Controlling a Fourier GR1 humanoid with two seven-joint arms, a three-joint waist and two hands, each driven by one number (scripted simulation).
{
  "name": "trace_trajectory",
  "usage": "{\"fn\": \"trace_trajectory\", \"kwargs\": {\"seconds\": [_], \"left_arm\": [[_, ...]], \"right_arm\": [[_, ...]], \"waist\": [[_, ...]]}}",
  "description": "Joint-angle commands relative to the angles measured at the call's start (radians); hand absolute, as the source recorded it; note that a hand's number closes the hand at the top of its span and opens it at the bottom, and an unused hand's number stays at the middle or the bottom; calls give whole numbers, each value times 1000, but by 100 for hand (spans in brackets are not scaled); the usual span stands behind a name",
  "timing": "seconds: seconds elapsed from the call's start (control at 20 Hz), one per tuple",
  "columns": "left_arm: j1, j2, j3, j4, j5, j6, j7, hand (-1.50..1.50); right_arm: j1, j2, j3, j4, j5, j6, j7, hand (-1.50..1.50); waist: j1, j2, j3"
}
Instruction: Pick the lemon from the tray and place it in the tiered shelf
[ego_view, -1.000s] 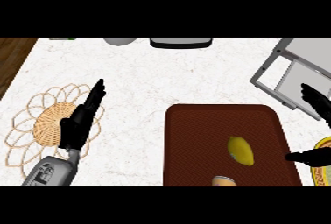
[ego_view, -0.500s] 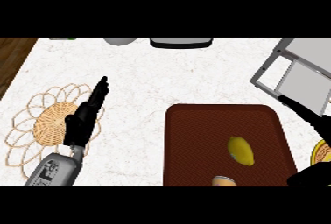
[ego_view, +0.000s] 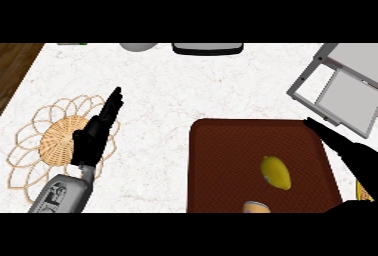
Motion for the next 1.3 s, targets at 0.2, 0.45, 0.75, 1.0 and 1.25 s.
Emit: {"fn": "trace_trajectory", "kwargs": {"seconds": [0.2, 0.45, 0.75, 1.0, 1.25], "left_arm": [[32, -21, 53, -4, -23, -60, -27, 0], [36, -88, 29, -41, -93, -34, 22, 0], [74, -52, 115, -58, -76, -102, 7, 0], [93, -82, 112, -105, -114, -110, 34, 0], [42, -110, 120, -72, -136, -123, 59, 0]], "right_arm": [[64, 151, 29, -54, 210, 1, 43, -150], [57, 218, -10, -70, 214, 97, 73, -150], [43, 317, 8, -68, 282, 150, 118, -150], [10, 356, -48, 19, 336, 194, 61, -150], [130, 399, 1, -66, 428, 181, 58, -150]], "waist": [[0, 0, 1], [1, 0, 1], [3, 0, 1], [4, 1, 1], [-1, 0, 1]]}}
